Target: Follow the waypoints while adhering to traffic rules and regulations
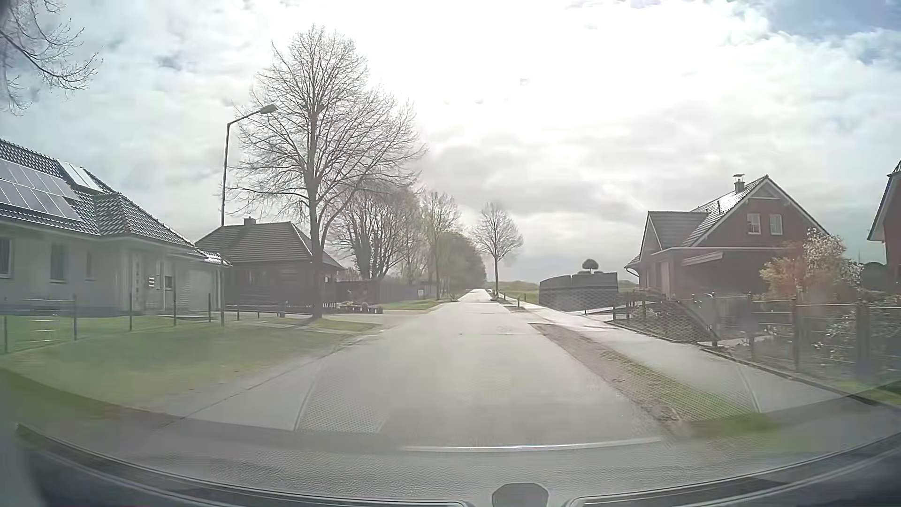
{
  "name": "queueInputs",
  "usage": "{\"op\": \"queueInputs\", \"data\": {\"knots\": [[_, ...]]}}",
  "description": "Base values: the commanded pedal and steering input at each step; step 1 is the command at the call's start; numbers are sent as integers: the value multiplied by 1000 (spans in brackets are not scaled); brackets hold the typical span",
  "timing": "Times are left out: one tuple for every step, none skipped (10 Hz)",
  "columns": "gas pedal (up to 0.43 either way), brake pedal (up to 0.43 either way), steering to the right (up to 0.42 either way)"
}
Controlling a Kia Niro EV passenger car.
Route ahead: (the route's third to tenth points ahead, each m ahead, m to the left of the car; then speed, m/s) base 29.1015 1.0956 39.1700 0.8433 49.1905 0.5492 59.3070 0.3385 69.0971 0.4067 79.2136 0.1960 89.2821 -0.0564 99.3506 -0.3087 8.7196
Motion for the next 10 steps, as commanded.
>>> {"op": "queueInputs", "data": {"knots": [[189, 0, -6], [189, 0, -6], [189, 0, -7], [189, 0, -6], [189, 0, -7], [189, 0, -6], [189, 0, -6], [189, 0, -5], [189, 0, -4], [189, 0, -3]]}}
